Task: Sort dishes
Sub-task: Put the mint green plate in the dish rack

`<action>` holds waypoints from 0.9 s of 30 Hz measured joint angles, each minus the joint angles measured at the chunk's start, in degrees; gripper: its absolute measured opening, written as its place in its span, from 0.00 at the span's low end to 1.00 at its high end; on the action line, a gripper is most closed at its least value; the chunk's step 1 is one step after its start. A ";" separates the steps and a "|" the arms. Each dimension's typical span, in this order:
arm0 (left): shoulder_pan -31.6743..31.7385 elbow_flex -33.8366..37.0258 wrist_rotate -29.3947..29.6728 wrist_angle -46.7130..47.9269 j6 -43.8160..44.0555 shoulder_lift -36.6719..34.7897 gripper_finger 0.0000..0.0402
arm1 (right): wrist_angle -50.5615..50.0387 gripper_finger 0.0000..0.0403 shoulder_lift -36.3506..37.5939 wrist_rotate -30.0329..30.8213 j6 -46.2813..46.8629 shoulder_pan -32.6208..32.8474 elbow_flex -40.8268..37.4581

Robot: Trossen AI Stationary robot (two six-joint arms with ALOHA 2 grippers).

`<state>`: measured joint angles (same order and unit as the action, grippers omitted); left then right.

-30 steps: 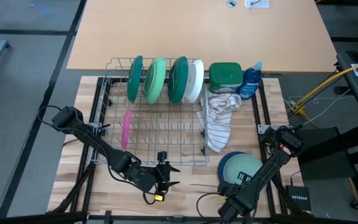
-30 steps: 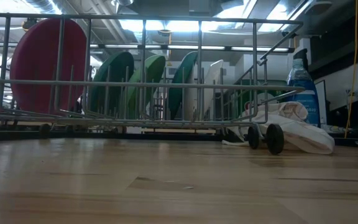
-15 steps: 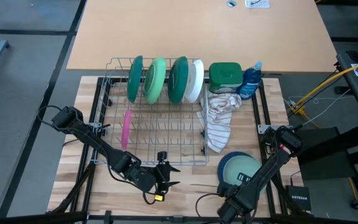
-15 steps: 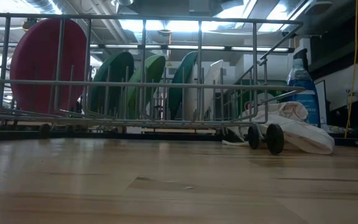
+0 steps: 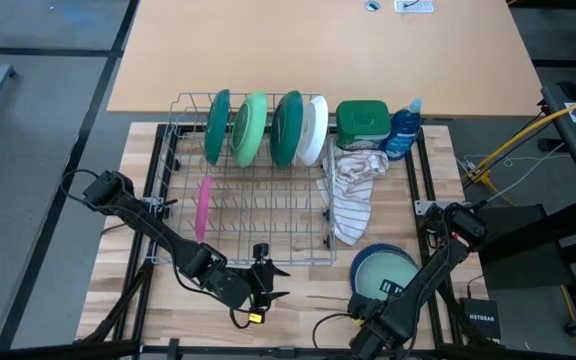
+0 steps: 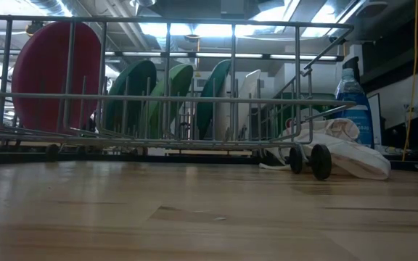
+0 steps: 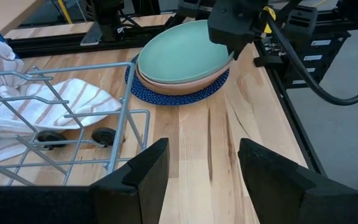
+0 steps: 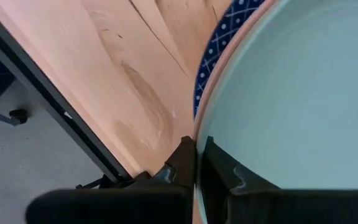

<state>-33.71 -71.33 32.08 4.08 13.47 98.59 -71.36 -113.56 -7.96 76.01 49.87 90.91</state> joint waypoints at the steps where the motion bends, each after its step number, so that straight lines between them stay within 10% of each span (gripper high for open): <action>1: 0.00 0.00 0.00 0.00 0.00 0.00 0.46 | 0.50 0.03 0.00 0.51 -0.02 0.00 0.00; 27: 0.00 0.00 0.00 -0.01 0.01 0.00 0.46 | -1.65 0.02 0.04 4.80 -2.83 -0.07 0.04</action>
<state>-33.71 -71.33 32.08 4.07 13.48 98.59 -73.01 -113.51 -3.16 73.18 49.80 90.95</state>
